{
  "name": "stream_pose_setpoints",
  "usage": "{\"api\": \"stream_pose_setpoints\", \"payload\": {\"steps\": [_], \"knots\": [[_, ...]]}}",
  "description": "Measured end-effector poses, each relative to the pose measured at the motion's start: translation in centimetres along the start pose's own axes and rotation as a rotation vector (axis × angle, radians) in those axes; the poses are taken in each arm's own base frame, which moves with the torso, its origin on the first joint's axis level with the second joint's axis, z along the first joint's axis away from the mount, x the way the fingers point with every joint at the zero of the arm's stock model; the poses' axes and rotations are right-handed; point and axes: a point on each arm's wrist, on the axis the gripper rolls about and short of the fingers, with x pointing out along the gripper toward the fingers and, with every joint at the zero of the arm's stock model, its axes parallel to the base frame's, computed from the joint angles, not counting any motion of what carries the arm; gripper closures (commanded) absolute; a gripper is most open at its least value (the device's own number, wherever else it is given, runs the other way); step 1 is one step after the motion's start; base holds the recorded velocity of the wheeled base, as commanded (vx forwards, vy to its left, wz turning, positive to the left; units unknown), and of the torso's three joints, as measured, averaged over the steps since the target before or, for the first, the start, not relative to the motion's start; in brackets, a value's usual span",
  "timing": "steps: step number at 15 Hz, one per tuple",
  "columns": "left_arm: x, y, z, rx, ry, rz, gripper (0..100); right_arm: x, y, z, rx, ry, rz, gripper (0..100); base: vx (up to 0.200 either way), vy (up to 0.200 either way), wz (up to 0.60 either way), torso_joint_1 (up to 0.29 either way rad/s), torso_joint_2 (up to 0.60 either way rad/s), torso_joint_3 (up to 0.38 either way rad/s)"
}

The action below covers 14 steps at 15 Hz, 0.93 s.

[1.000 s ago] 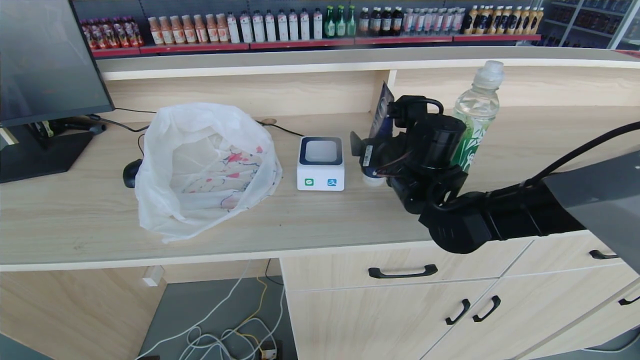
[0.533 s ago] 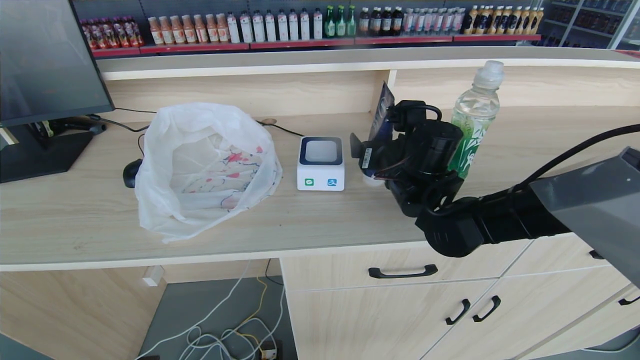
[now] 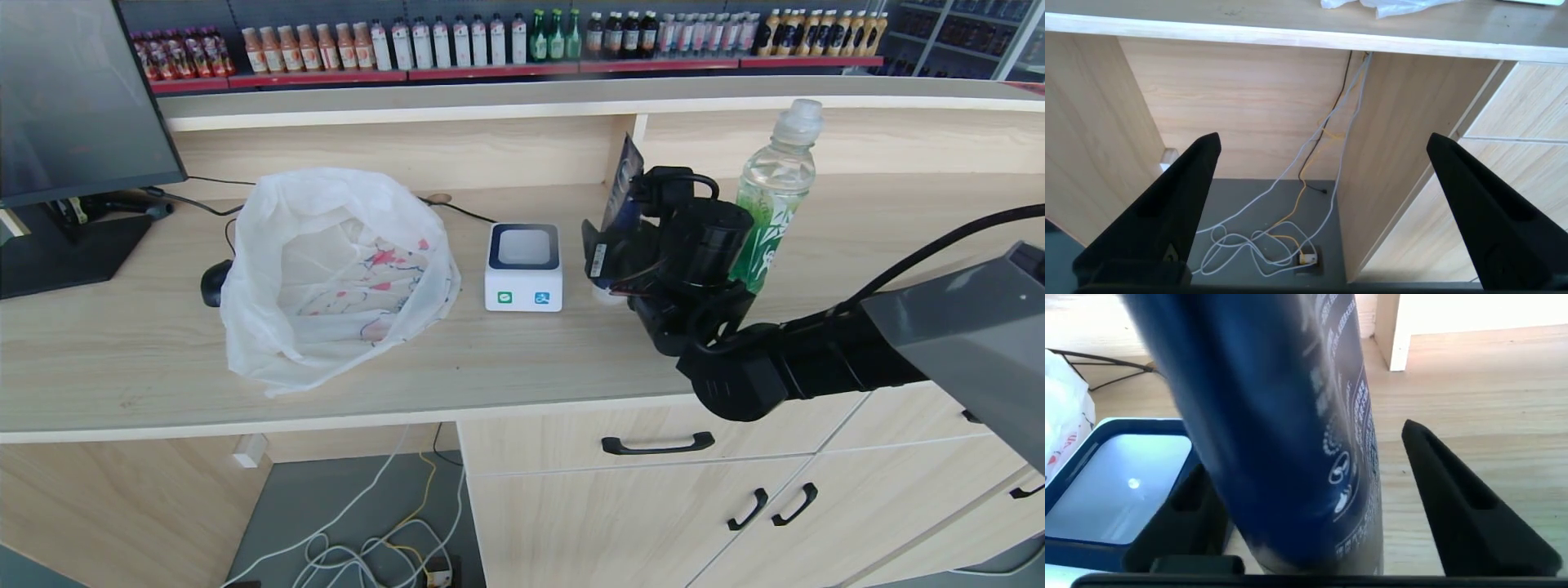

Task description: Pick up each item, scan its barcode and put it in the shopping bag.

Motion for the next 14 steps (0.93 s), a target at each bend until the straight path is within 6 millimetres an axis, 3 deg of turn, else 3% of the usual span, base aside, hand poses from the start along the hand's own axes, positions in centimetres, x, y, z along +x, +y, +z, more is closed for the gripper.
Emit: {"api": "stream_pose_setpoints", "payload": {"steps": [8, 14], "knots": [[0.0, 0.0, 0.0, 0.000, 0.000, -0.001, 0, -0.1, 0.0, -0.1, 0.004, -0.007, -0.018, 100, 0.000, 0.000, 0.00, 0.000, 0.00, 0.000], [0.0, 0.0, 0.0, 0.000, 0.000, 0.000, 0, -1.5, -0.7, -0.1, -0.009, -0.039, -0.023, 100, 0.000, 0.000, 0.00, 0.000, 0.00, 0.000]]}}
